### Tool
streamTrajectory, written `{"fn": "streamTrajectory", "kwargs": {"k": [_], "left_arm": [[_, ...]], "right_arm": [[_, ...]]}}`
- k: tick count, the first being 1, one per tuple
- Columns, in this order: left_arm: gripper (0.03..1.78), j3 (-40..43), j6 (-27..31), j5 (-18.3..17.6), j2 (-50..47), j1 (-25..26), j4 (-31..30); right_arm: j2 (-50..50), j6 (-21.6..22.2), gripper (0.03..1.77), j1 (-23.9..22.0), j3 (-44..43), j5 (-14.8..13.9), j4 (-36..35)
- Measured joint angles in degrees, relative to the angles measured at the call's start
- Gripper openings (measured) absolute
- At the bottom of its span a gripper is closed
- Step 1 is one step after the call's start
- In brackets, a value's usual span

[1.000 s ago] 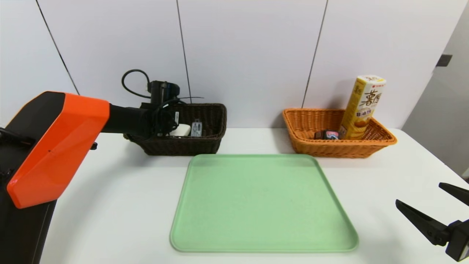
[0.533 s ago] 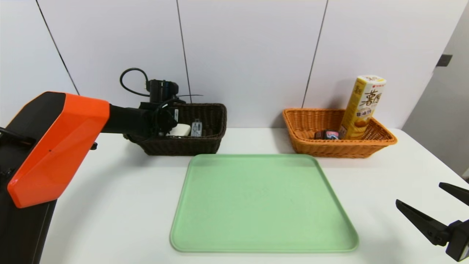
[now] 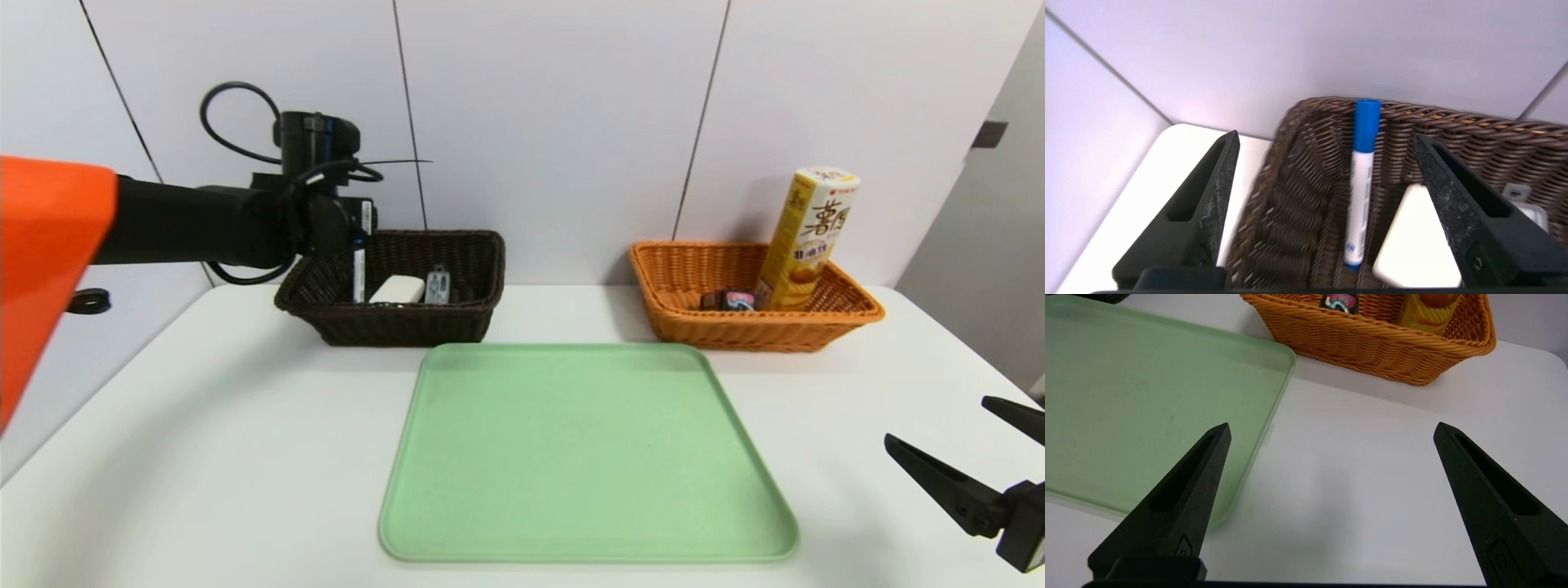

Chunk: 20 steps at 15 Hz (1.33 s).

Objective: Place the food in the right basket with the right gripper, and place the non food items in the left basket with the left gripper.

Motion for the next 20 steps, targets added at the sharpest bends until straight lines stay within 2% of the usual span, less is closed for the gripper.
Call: {"fn": "streamTrajectory", "kwargs": {"k": [3, 6, 9, 11, 16, 18, 20], "left_arm": [[1.57, 6.07, -2.34, -1.68, -9.18, -0.06, 3.69], [1.61, 17.32, -4.96, -3.66, -20.57, -0.72, 5.07], [1.64, 30.71, -8.98, -3.13, -32.51, -1.88, 5.38], [1.66, 38.07, -9.64, -2.1, -40.41, -1.4, 5.49], [1.67, 51.08, -7.59, -1.16, -57.65, 7.58, 4.9], [1.68, 56.26, -6.89, -1.32, -64.23, 12.95, 4.24], [1.69, 61.61, -6.66, -1.93, -71.1, 15.64, 3.91]], "right_arm": [[0.0, 0.01, 1.71, 0.02, -1.82, -0.01, 0.0], [-0.3, -0.11, 1.71, -0.02, -3.69, -0.04, 0.05], [-1.74, -0.41, 1.71, 0.02, -6.7, -0.39, 0.62], [-3.36, -0.41, 1.71, 0.02, -7.34, -0.8, 1.18], [-9.7, -0.38, 1.71, -2.32, -8.24, -0.34, 7.13], [-12.67, -0.13, 1.71, -3.54, -8.3, -0.12, 9.75], [-15.93, -0.07, 1.71, -4.61, -7.83, 0.9, 12.01]]}}
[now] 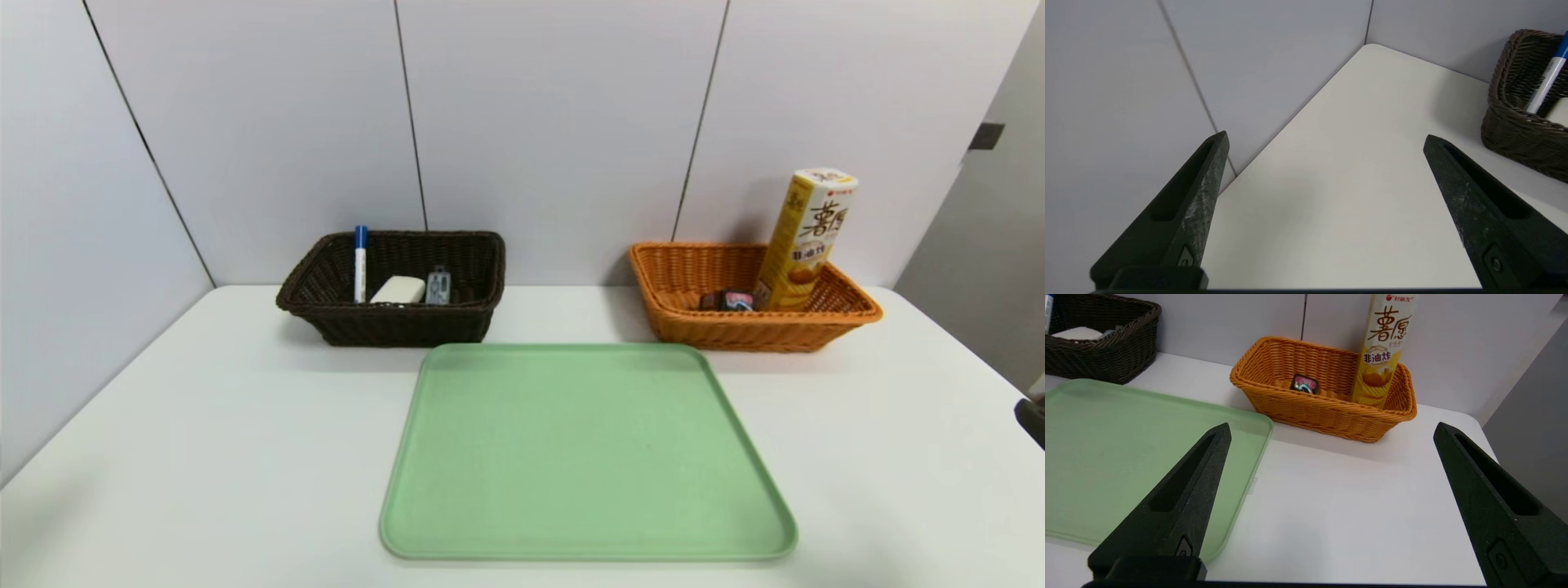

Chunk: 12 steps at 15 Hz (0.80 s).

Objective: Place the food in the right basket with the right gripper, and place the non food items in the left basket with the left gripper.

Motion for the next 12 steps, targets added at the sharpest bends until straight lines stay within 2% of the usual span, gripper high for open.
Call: {"fn": "streamTrajectory", "kwargs": {"k": [5, 10, 12], "left_arm": [[1.69, 10.53, 2.83, -6.75, -17.29, 1.57, 0.6], [1.69, 14.64, 4.24, -10.41, -27.81, 1.73, 1.93], [1.69, 15.86, 5.62, -11.91, -31.48, 1.73, 3.51]], "right_arm": [[-12.13, 0.07, 1.71, -0.98, 2.29, 1.55, 8.25], [-28.62, 0.09, 1.71, -0.55, 2.86, 2.69, 24.55], [-33.68, 0.05, 1.71, -0.52, 3.13, 2.54, 28.96]]}}
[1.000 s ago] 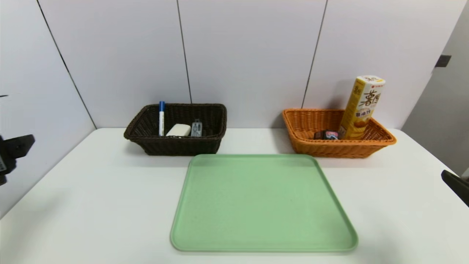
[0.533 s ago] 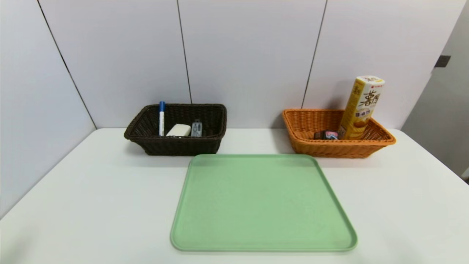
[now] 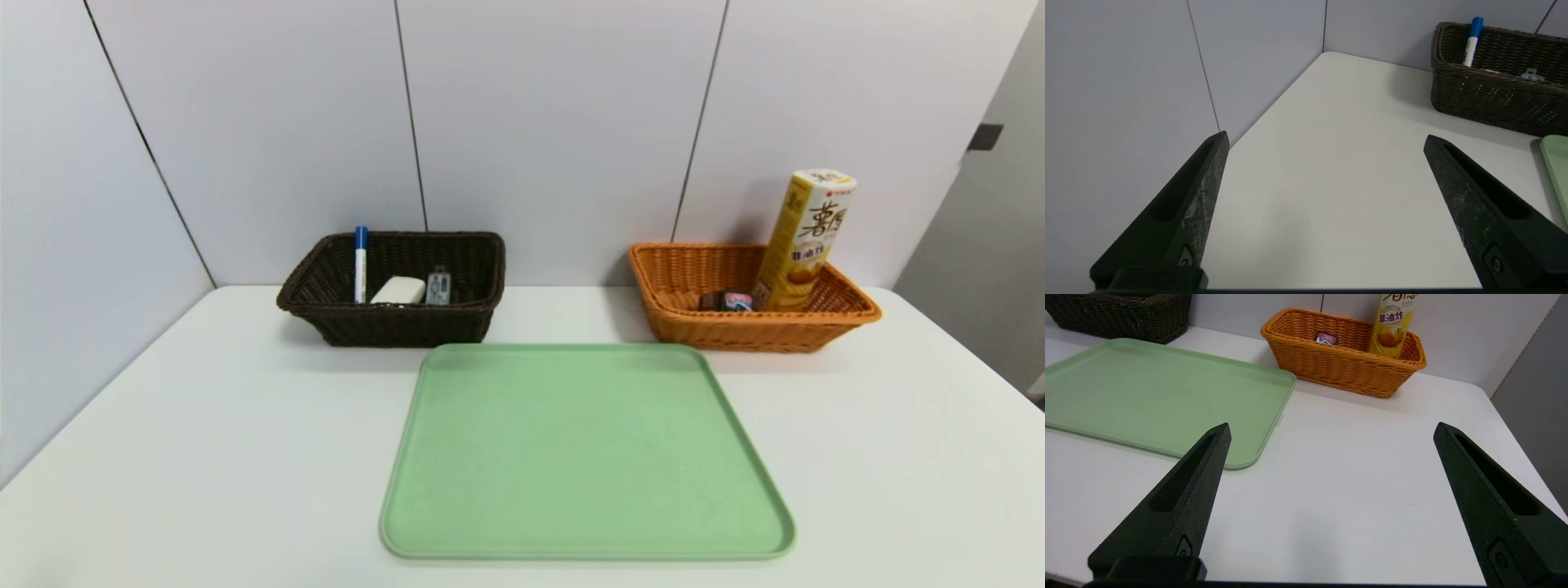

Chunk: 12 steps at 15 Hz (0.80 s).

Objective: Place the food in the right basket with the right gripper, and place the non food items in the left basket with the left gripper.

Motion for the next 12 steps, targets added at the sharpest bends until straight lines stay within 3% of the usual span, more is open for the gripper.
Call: {"fn": "streamTrajectory", "kwargs": {"k": [6, 9, 12], "left_arm": [[1.69, 5.18, 2.43, -1.79, -5.94, -0.51, -0.13], [1.69, 5.62, 4.12, -4.85, -11.78, -1.1, 5.42], [1.69, 6.8, 4.34, -5.07, -14.92, -1.43, 6.69]], "right_arm": [[-4.39, -0.2, 1.71, 0.0, 0.8, -0.24, 0.79], [-4.68, -0.2, 1.71, 0.0, 0.94, -0.09, 0.79], [-4.71, 0.06, 1.71, -0.02, 1.11, -0.02, 0.79]]}}
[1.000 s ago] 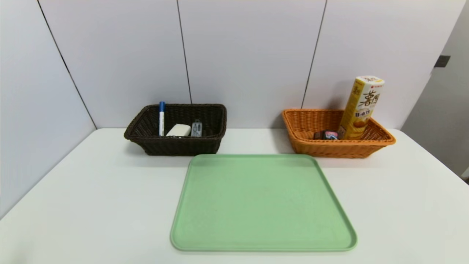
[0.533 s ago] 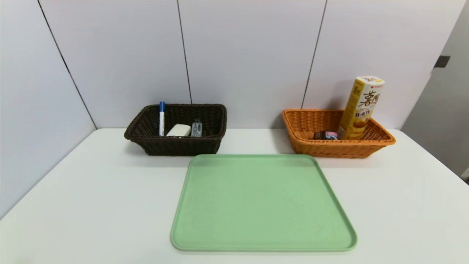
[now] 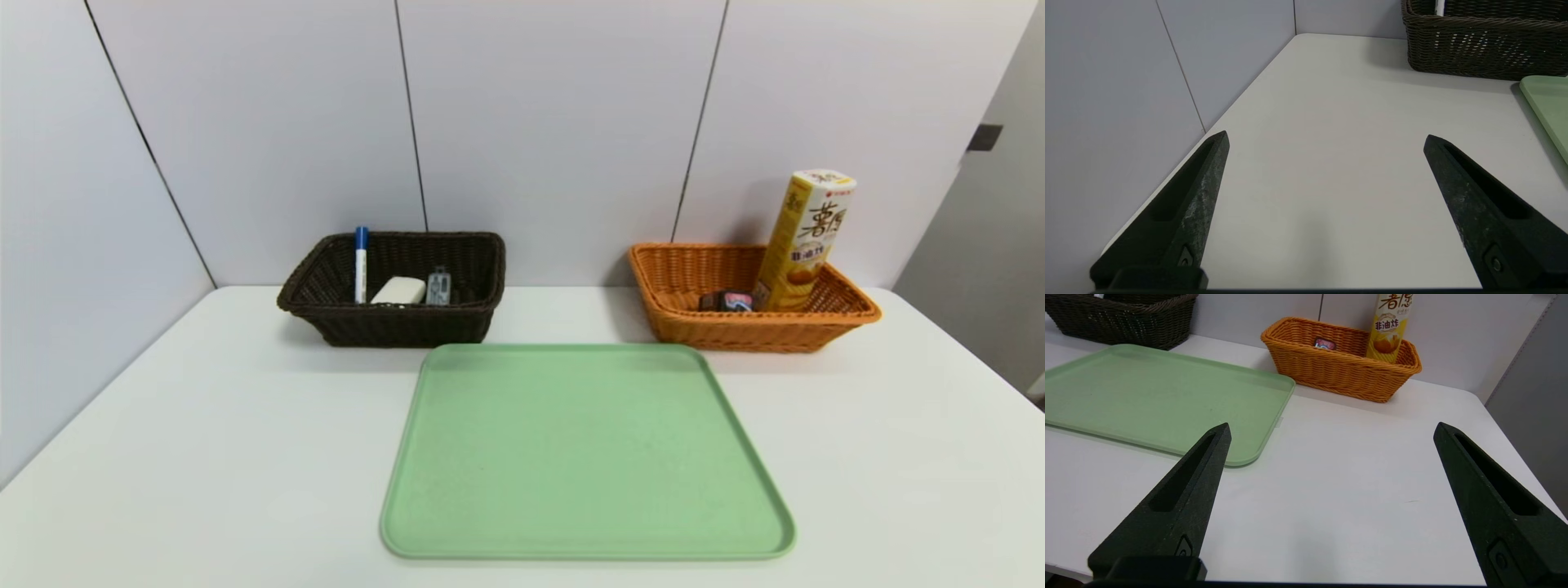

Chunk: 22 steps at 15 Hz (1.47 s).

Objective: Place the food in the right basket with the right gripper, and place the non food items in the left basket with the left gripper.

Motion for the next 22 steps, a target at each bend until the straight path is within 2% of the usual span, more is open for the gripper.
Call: {"fn": "streamTrajectory", "kwargs": {"k": [6, 11, 13, 17, 19, 21, 22], "left_arm": [[1.69, 2.28, -0.09, 0.17, -1.11, -0.05, -0.33], [1.69, 5.21, 0.22, 0.04, -1.15, -0.05, -4.29], [1.69, 6.8, 0.83, -0.22, -1.15, -0.05, -5.73], [1.69, 7.58, 0.96, -3.85, -1.15, -0.09, -6.19], [1.69, 7.85, 0.96, -7.44, -1.15, -0.09, -6.19], [1.69, 8.44, 0.99, -11.0, -1.15, -0.09, -6.39], [1.69, 8.62, 0.91, -11.58, -1.15, -0.11, -6.44]], "right_arm": [[0.0, 1.45, 1.71, 0.0, -0.02, -0.52, -0.96], [0.0, -1.83, 1.71, -0.06, 9.92, 0.28, -16.43], [0.0, -3.94, 1.71, -0.06, 12.32, 0.72, -17.76], [0.0, -3.25, 1.71, 0.0, 13.86, 0.68, -17.1], [0.0, -2.9, 1.71, 0.0, 13.59, 0.11, -15.09], [0.0, -2.16, 1.71, 0.0, 13.31, -2.05, -13.65], [0.0, -1.9, 1.71, 0.02, 13.46, -4.14, -13.35]]}}
